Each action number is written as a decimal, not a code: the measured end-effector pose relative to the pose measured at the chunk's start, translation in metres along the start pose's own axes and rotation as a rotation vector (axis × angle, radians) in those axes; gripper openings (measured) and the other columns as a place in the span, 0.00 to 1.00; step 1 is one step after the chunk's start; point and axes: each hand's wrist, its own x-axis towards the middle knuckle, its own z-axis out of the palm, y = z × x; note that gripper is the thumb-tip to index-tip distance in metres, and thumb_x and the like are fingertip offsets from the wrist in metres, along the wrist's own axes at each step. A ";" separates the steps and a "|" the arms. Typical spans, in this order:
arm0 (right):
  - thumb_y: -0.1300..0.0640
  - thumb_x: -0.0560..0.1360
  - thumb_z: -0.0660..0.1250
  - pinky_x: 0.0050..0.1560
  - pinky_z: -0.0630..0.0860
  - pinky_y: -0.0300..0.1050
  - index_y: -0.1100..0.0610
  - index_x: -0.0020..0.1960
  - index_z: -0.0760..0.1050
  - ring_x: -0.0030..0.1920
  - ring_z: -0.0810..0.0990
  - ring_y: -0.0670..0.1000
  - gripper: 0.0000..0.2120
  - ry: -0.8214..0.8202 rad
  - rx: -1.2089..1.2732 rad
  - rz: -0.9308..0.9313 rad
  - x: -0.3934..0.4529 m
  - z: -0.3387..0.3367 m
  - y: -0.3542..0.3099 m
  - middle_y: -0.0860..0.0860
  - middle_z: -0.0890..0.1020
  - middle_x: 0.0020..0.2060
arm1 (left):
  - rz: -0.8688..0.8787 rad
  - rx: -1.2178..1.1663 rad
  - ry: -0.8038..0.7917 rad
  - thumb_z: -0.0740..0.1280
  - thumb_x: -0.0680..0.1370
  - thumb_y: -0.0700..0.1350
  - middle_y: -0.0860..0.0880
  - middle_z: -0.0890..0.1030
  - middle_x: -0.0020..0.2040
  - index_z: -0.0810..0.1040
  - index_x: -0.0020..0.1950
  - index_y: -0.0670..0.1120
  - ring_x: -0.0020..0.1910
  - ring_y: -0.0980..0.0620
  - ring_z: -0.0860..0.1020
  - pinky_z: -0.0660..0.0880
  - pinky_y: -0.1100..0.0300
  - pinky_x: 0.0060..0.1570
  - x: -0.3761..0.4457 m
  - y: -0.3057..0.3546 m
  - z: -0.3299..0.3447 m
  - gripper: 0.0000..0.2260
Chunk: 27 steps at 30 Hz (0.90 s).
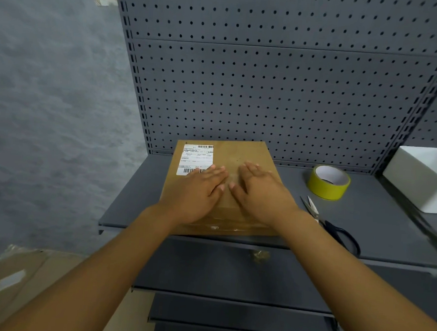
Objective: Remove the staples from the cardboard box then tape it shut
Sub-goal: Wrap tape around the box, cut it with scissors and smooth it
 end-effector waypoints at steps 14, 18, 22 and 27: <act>0.40 0.81 0.45 0.76 0.43 0.47 0.57 0.78 0.51 0.78 0.48 0.49 0.31 -0.097 0.023 -0.050 -0.001 0.003 0.003 0.51 0.53 0.78 | 0.001 0.039 -0.037 0.48 0.84 0.52 0.55 0.54 0.78 0.55 0.78 0.51 0.76 0.60 0.49 0.43 0.63 0.72 0.000 0.003 -0.001 0.22; 0.39 0.79 0.40 0.76 0.42 0.46 0.55 0.78 0.49 0.78 0.46 0.47 0.32 -0.110 -0.015 -0.089 -0.002 0.004 -0.002 0.49 0.51 0.78 | 0.016 0.092 -0.076 0.47 0.84 0.51 0.54 0.52 0.79 0.52 0.78 0.50 0.77 0.58 0.48 0.44 0.61 0.73 0.001 0.004 -0.004 0.22; 0.43 0.82 0.45 0.76 0.44 0.48 0.54 0.78 0.51 0.78 0.47 0.46 0.28 -0.116 0.041 -0.073 -0.003 0.002 -0.001 0.49 0.53 0.78 | 0.012 0.130 0.019 0.47 0.84 0.52 0.53 0.57 0.78 0.57 0.77 0.49 0.77 0.57 0.53 0.46 0.58 0.74 -0.001 0.003 0.000 0.22; 0.43 0.82 0.46 0.76 0.46 0.49 0.54 0.78 0.52 0.77 0.48 0.46 0.28 -0.148 0.013 -0.066 0.000 0.000 0.000 0.48 0.53 0.78 | -0.002 0.171 0.144 0.50 0.84 0.53 0.52 0.66 0.74 0.66 0.74 0.49 0.74 0.55 0.61 0.53 0.58 0.73 -0.010 0.007 0.003 0.21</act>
